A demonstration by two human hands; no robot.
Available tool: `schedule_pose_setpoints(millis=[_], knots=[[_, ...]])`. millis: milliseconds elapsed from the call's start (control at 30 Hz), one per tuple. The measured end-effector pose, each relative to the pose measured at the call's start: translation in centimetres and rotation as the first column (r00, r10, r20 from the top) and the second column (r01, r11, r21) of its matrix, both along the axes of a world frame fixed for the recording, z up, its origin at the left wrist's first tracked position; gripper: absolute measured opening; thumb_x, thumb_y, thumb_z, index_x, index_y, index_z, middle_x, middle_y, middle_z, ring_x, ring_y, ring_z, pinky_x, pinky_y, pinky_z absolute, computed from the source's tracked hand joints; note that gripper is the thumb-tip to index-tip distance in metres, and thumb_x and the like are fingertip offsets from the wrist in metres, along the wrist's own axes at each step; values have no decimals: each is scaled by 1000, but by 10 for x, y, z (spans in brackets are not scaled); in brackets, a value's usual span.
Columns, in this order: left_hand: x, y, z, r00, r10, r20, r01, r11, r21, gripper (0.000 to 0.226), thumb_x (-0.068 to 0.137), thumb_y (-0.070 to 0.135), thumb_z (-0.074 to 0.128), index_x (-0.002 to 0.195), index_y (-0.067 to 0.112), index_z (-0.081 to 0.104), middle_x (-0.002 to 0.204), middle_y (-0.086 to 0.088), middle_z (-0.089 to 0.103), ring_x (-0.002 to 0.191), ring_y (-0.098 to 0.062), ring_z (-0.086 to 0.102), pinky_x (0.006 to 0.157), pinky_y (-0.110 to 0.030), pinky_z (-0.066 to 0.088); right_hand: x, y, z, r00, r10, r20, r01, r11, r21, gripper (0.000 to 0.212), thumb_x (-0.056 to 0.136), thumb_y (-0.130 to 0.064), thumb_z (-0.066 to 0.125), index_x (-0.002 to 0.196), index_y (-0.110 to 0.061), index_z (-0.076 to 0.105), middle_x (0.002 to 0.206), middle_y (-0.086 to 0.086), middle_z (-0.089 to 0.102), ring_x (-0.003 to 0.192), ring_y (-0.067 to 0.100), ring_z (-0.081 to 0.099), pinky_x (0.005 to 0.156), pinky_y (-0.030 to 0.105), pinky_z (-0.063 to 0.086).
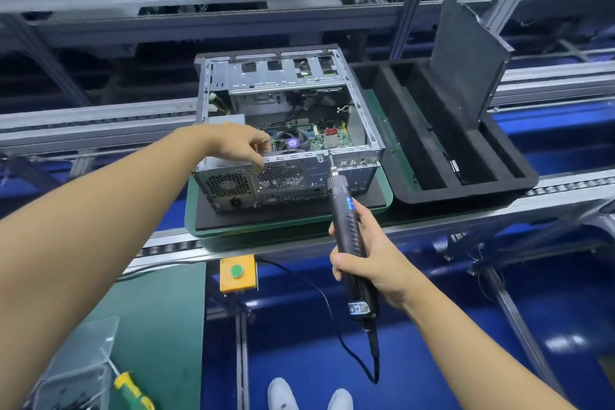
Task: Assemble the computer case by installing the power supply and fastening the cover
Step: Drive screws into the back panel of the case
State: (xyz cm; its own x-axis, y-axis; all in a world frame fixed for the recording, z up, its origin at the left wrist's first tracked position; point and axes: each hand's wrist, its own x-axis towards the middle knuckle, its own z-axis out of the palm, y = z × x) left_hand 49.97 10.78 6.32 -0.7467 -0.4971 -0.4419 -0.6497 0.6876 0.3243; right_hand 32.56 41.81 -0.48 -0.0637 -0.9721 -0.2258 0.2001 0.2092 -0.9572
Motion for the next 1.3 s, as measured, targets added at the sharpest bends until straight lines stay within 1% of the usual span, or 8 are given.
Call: schedule_pose_setpoints(millis=[167, 367, 467, 633, 700, 867, 1033, 1300], knots=[[-8, 8, -6, 968, -121, 221, 167, 965, -202, 51, 75, 60, 70, 101, 35, 35, 89, 20, 47, 83, -13, 46, 100, -45, 24, 0, -1, -3, 1000, 28, 6, -28, 999, 22, 92, 74, -17, 80, 148, -49, 36, 109, -7, 65, 70, 28, 64, 71, 32, 55], [-19, 4, 5, 996, 65, 62, -72, 991, 113, 27, 85, 56, 34, 71, 38, 48, 79, 10, 48, 78, -15, 43, 97, -43, 26, 4, 2, -5, 999, 52, -9, -52, 998, 34, 94, 74, -18, 79, 151, -43, 32, 108, -7, 63, 71, 29, 65, 71, 34, 55], [-19, -1, 5, 999, 8, 44, -12, 995, 95, 26, 87, 48, 39, 86, 24, 51, 89, 5, 54, 86, -23, 46, 94, -44, 32, 4, 2, -6, 999, 46, -13, -45, 998, 42, 95, 73, -18, 78, 153, -42, 30, 107, -7, 63, 70, 28, 64, 71, 34, 55], [-10, -1, 0, 991, -73, 110, 75, 997, -16, 61, 70, 71, 56, 126, 45, 52, 111, 18, 57, 107, -13, 51, 107, -42, 21, 4, -1, -7, 999, 31, -9, -30, 998, 49, 94, 74, -17, 79, 151, -45, 32, 107, -7, 64, 70, 29, 64, 72, 34, 55], [-2, 0, -6, 989, -113, 95, 122, 987, -102, 61, 74, 60, 71, 130, 45, 48, 110, 19, 52, 104, -12, 47, 106, -39, 19, 5, -4, -7, 1000, 21, -9, -21, 999, 50, 93, 75, -16, 78, 151, -45, 33, 108, -6, 64, 70, 29, 64, 71, 35, 55], [7, 3, -10, 989, -144, -25, 139, 980, -145, 68, 82, 29, 75, 142, 39, 47, 122, 1, 50, 102, -19, 51, 92, -34, 41, 11, -8, -6, 1000, 15, -11, -15, 999, 37, 91, 75, -16, 78, 151, -41, 34, 108, -4, 63, 69, 29, 64, 70, 36, 55], [17, 12, -14, 976, -121, -182, 91, 982, -163, 62, 79, 22, 72, 138, 33, 55, 107, 3, 59, 84, -12, 55, 81, -34, 49, 19, -6, -7, 1000, 14, 1, -14, 999, 32, 90, 75, -14, 77, 150, -39, 35, 105, -7, 63, 68, 28, 63, 70, 34, 55], [20, 15, -24, 953, -153, -260, 84, 962, -258, 42, 78, 21, 75, 118, 20, 60, 107, 1, 57, 88, -19, 56, 85, -32, 46, 24, -5, -8, 1000, 22, -11, -21, 999, 44, 90, 77, -10, 75, 152, -39, 33, 104, -8, 63, 68, 27, 63, 71, 35, 56]])
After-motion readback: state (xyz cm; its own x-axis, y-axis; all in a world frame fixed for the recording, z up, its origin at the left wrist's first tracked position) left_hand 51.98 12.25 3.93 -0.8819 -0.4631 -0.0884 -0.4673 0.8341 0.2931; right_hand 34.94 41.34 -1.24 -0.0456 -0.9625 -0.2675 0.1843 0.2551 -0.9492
